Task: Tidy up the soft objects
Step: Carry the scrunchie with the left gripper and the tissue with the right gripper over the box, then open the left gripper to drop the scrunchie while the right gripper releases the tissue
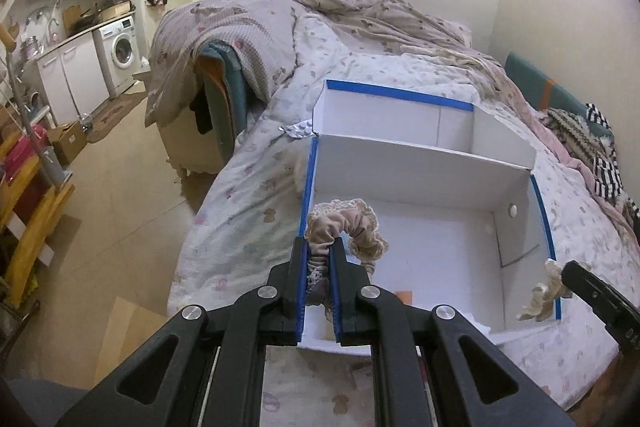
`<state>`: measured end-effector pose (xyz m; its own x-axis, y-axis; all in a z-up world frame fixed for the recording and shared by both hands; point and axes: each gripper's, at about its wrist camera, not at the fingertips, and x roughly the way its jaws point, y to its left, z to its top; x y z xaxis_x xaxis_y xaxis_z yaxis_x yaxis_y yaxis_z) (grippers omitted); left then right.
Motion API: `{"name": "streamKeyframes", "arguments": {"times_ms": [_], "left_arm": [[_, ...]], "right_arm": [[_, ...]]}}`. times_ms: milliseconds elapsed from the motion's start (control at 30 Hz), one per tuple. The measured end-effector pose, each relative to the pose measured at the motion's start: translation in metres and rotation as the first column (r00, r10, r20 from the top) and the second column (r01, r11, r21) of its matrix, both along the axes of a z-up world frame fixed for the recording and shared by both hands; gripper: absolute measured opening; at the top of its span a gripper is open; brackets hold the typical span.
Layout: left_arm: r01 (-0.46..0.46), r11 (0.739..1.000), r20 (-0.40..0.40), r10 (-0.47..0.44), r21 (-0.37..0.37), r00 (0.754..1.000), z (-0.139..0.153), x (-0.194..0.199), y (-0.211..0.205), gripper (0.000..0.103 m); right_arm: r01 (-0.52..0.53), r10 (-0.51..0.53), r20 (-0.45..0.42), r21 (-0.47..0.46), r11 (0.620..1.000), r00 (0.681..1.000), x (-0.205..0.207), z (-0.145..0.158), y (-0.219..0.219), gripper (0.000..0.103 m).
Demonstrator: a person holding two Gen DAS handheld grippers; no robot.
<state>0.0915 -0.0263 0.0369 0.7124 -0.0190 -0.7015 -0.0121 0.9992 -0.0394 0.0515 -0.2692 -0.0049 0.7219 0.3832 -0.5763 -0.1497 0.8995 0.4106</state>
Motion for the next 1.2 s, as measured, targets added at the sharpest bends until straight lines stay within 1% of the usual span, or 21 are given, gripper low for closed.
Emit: {"name": "streamKeyframes", "arguments": {"times_ms": [133,367,533,633,767,800,867,900,1000,1100,1200], "left_arm": [[-0.001,1.000,-0.011,0.001,0.016,1.000,-0.002,0.015,-0.002,0.009],[0.039,0.997,-0.014,-0.038,0.073,0.999,-0.007,0.036,-0.018,0.009],[0.055,0.994,-0.021,-0.054,0.093,0.998,-0.012,0.049,-0.025,0.009],[0.063,0.993,-0.030,-0.060,0.103,0.998,-0.018,0.058,-0.030,0.009],[0.078,0.990,-0.053,-0.073,0.119,0.996,-0.034,0.066,-0.034,0.009],[0.084,0.990,-0.068,-0.077,0.110,0.995,-0.039,0.068,-0.035,0.009],[0.107,0.992,-0.120,-0.099,0.061,0.988,-0.053,0.072,-0.035,0.009],[0.112,0.992,-0.142,-0.103,0.060,0.984,-0.060,0.073,-0.037,0.009],[0.125,0.990,-0.177,-0.111,0.069,0.978,-0.075,0.074,-0.043,0.010],[0.151,0.985,-0.200,-0.132,0.084,0.971,-0.087,0.074,-0.051,0.010],[0.159,0.985,-0.221,-0.141,0.069,0.965,-0.092,0.077,-0.053,0.010]], "right_arm": [[0.009,-0.009,-0.007,0.004,1.000,1.000,0.014,-0.001,-0.006,0.018],[0.003,-0.004,-0.008,-0.030,1.000,1.000,0.036,-0.001,-0.005,0.018],[-0.005,0.004,-0.021,-0.055,0.998,1.000,0.047,-0.006,-0.002,0.018],[-0.008,0.006,-0.031,-0.066,0.998,1.000,0.054,-0.009,-0.001,0.018],[-0.002,-0.002,-0.051,-0.077,0.997,0.999,0.064,-0.014,0.000,0.018],[0.005,-0.010,-0.062,-0.086,0.996,0.998,0.067,-0.016,0.000,0.018],[0.032,-0.044,-0.111,-0.105,0.994,0.993,0.072,-0.025,0.000,0.018],[0.043,-0.058,-0.144,-0.106,0.993,0.988,0.074,-0.031,0.000,0.018],[0.060,-0.088,-0.230,-0.124,0.990,0.969,0.081,-0.052,0.002,0.018],[0.064,-0.098,-0.285,-0.126,0.990,0.954,0.085,-0.065,0.001,0.018],[0.067,-0.106,-0.316,-0.132,0.989,0.943,0.087,-0.073,0.001,0.018]]}}
